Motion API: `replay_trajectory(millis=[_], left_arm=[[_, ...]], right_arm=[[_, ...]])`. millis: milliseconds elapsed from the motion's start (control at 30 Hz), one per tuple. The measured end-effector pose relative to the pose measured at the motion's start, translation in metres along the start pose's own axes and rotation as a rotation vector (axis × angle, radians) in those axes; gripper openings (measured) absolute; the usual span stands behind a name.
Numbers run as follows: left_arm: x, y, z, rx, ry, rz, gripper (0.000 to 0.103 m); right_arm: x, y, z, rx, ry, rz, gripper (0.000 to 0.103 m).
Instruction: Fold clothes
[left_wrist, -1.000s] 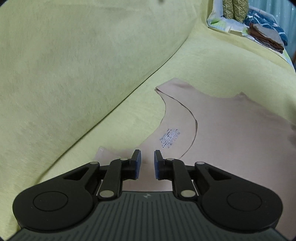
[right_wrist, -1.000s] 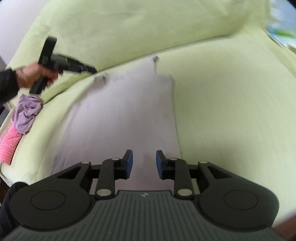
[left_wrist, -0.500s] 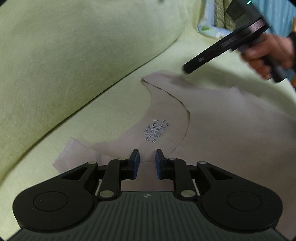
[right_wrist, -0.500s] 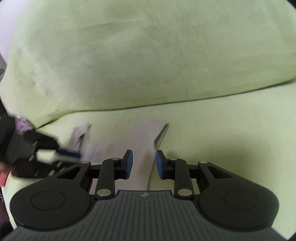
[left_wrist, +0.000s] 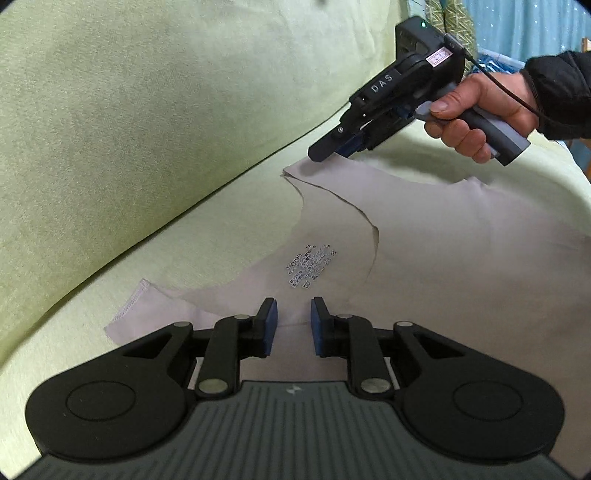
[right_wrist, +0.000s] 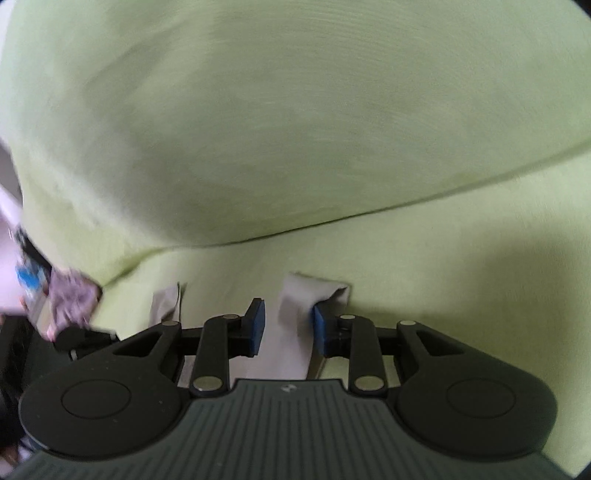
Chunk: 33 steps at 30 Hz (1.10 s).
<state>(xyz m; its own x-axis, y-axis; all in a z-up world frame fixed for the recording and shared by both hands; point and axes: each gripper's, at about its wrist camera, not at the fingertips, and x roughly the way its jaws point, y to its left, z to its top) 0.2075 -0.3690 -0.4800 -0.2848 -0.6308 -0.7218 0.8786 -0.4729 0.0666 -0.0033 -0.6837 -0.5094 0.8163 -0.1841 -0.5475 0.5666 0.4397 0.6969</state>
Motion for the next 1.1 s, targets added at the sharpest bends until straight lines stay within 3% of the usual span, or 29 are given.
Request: replay_trajectory(millis=[133,267,333,433,600,700,833,967,1100], left_arm=[[0.000,0.001,0.000,0.004,0.002,-0.007,0.023],[-0.001,0.000,-0.002,0.005,-0.002,-0.010,0.023],[-0.002,0.000,-0.003,0.000,-0.006,-0.011,0.023],[-0.002,-0.001,-0.005,-0.005,-0.010,-0.008,0.023],[-0.002,-0.002,-0.005,-0.006,-0.006,-0.007,0.024],[-0.002,-0.001,-0.006,-0.024,-0.010,-0.006,0.024],[-0.007,0.003,-0.004,-0.068,-0.012,-0.004,0.026],[-0.017,0.009,-0.006,-0.110,-0.005,0.035,0.026],[-0.027,0.027,-0.011,-0.155,0.019,0.121,0.026]], right_arm=[[-0.001,-0.003,0.001,-0.029,-0.060,-0.010,0.024],[0.008,0.032,-0.006,-0.405,-0.052,-0.102,0.024],[0.014,0.034,-0.008,-0.433,-0.016,-0.113,0.024],[0.015,0.022,-0.005,-0.351,-0.002,-0.084,0.024],[0.000,0.010,-0.009,-0.227,0.005,-0.042,0.035],[-0.012,0.000,-0.012,-0.103,-0.031,-0.028,0.045],[-0.026,-0.005,-0.023,-0.011,-0.075,-0.007,0.046],[-0.050,0.009,-0.038,-0.067,-0.099,-0.071,0.046],[-0.084,0.049,-0.078,-0.285,-0.073,-0.216,0.046]])
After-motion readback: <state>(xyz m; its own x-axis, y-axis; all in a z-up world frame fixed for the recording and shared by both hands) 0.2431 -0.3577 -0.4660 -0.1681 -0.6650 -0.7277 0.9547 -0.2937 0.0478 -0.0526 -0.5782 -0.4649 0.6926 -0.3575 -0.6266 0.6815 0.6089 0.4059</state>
